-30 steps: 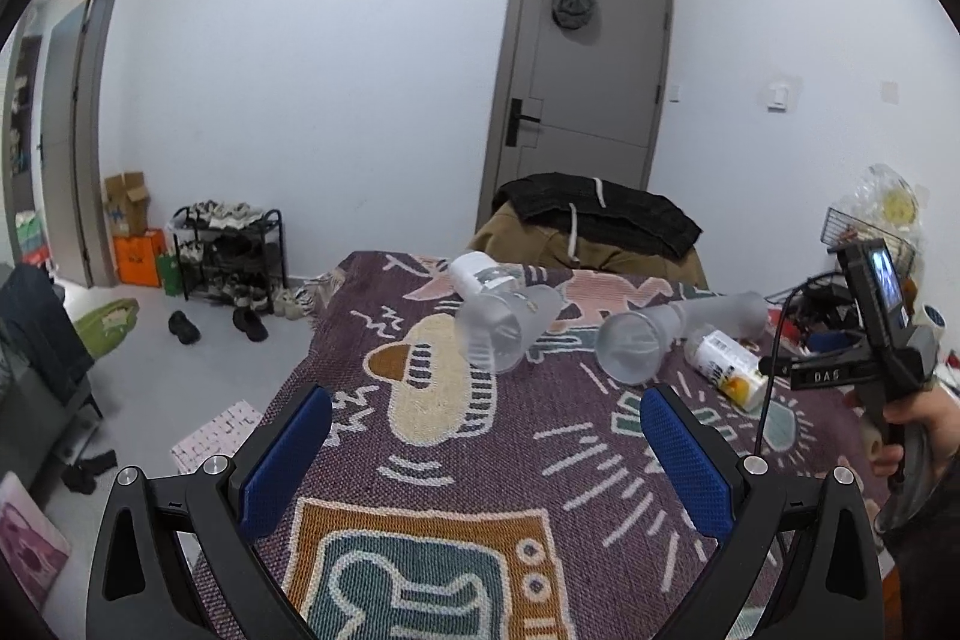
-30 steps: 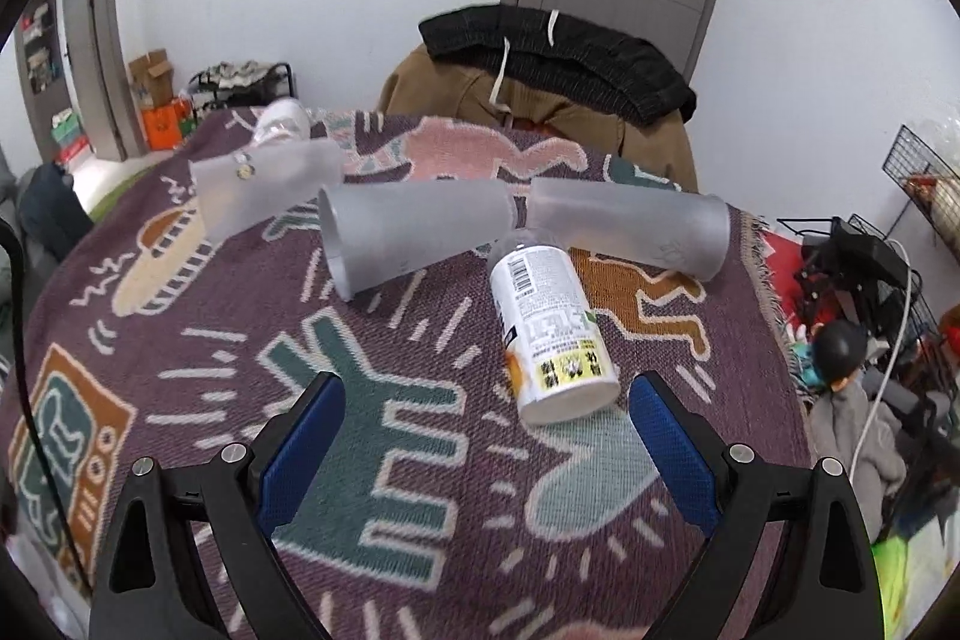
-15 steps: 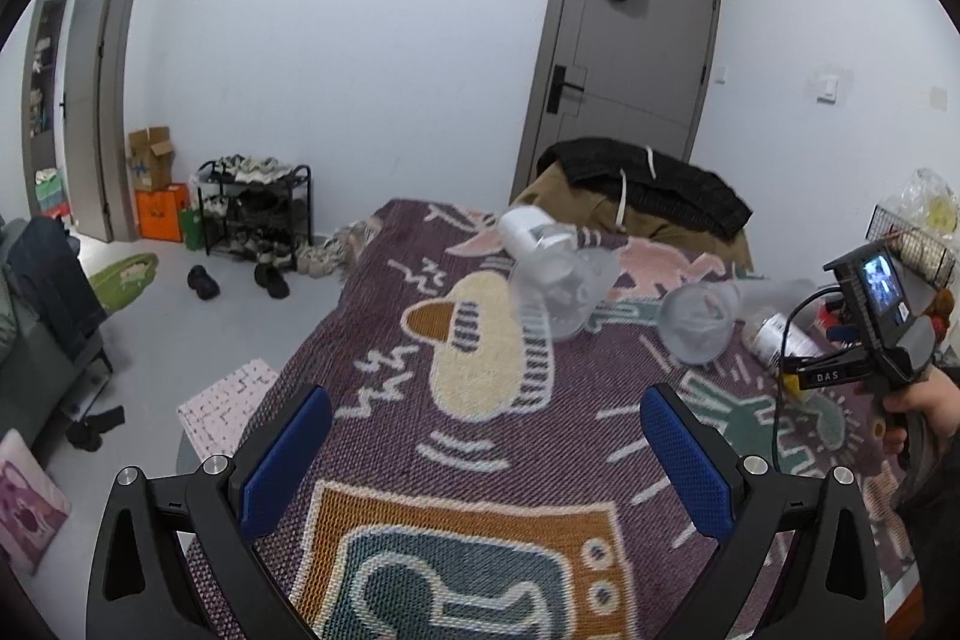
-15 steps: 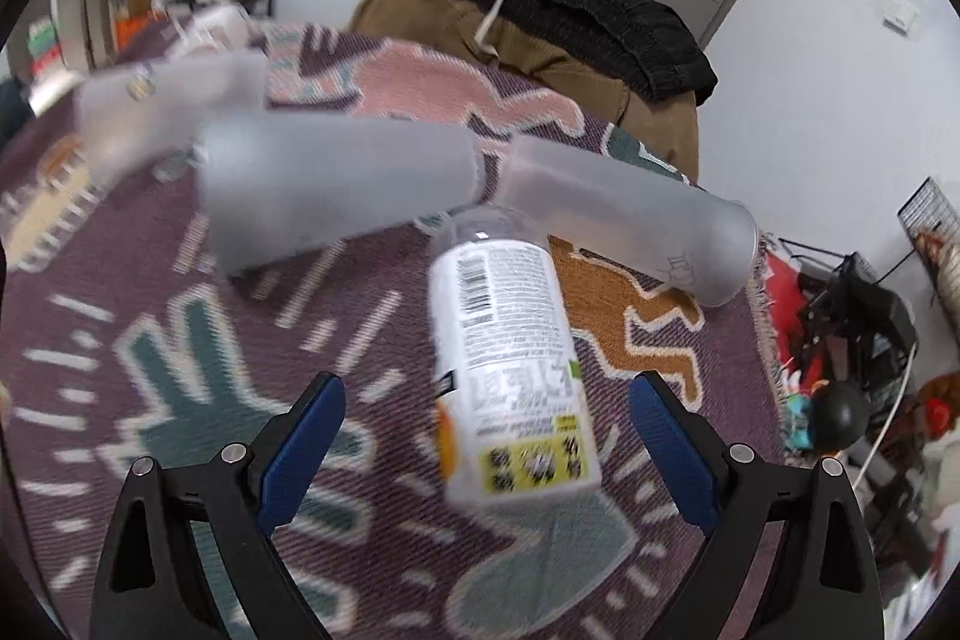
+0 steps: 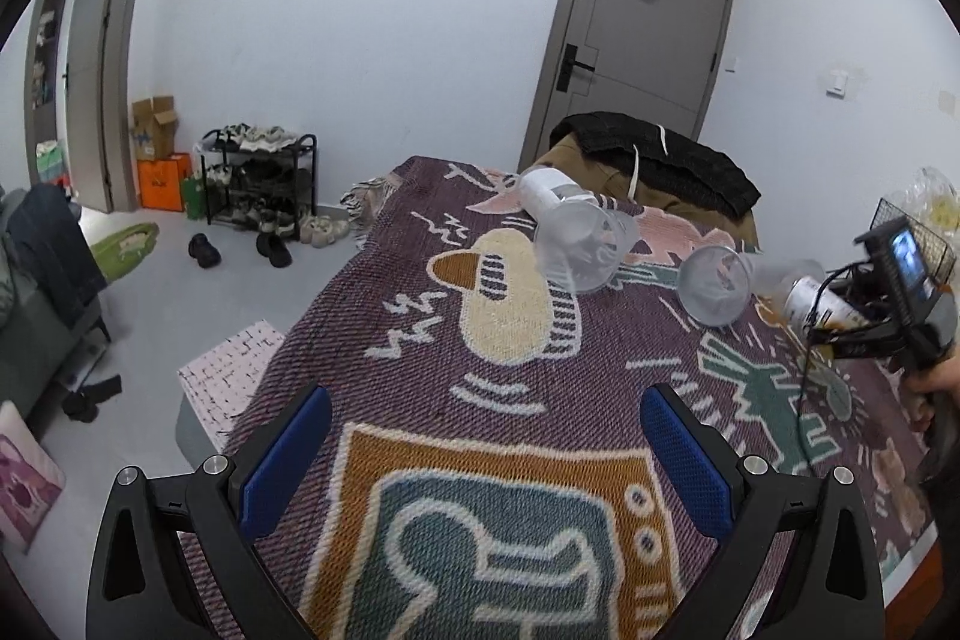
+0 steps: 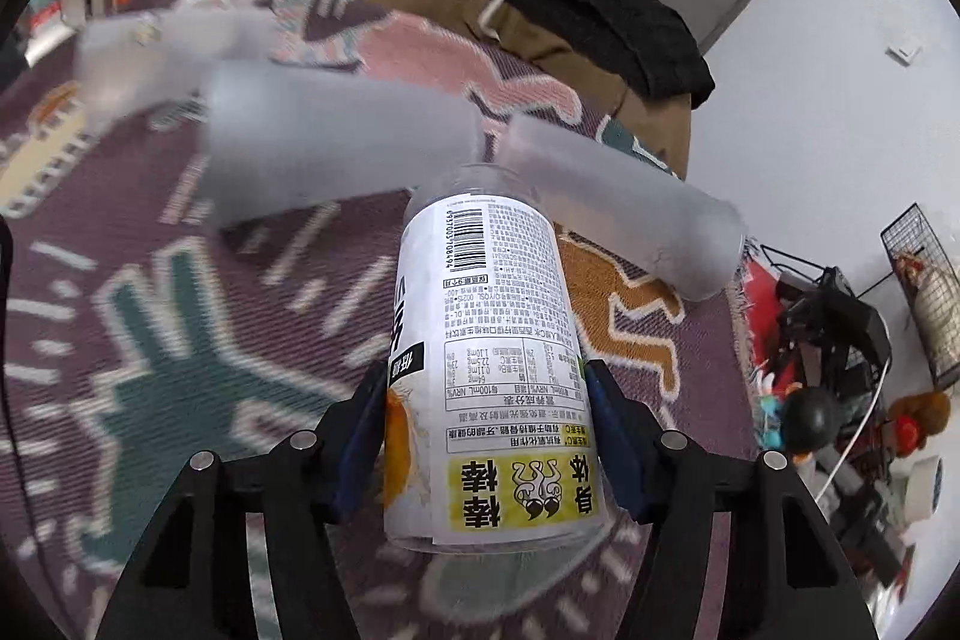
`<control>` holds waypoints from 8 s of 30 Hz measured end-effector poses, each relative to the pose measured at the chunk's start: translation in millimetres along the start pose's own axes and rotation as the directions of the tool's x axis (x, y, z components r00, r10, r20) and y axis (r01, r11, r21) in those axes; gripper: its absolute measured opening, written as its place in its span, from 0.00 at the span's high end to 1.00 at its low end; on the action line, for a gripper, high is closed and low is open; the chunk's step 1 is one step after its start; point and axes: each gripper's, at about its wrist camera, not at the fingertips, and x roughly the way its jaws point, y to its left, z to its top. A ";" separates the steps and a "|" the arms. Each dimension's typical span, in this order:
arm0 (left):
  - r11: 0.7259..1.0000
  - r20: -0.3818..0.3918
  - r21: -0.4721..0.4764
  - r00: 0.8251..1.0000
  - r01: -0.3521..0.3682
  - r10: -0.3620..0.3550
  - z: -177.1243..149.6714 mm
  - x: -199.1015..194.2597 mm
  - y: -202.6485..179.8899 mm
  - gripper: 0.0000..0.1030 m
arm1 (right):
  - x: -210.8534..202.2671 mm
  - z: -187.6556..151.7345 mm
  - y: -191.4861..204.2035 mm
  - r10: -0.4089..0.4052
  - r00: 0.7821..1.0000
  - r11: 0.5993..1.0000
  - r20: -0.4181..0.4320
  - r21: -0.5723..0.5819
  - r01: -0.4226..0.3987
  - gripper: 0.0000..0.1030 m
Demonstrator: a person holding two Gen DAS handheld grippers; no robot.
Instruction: Flip cup upside down
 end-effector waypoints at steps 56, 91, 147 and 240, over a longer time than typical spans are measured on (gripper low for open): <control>0.986 -0.097 0.054 0.984 0.156 -0.151 -3.9 -55.4 -44.4 0.00 | -127.5 -150.5 81.3 0.444 0.840 0.816 0.312 0.247 -0.523 0.06; 0.984 -0.534 -0.020 0.830 0.178 -0.161 2.8 101.5 -175.0 0.01 | -103.7 -243.7 -9.3 0.284 0.823 0.777 0.491 0.385 -0.498 0.06; 0.886 -0.172 0.449 0.984 0.119 -0.045 -5.9 59.9 -267.5 0.35 | -103.2 -245.9 -19.7 0.245 0.826 0.772 0.508 0.413 -0.483 0.06; 0.969 0.206 0.244 0.974 0.046 -0.098 -23.2 -122.3 -77.9 0.00 | -201.6 -215.2 45.2 0.250 0.846 0.879 0.470 0.256 -0.402 0.06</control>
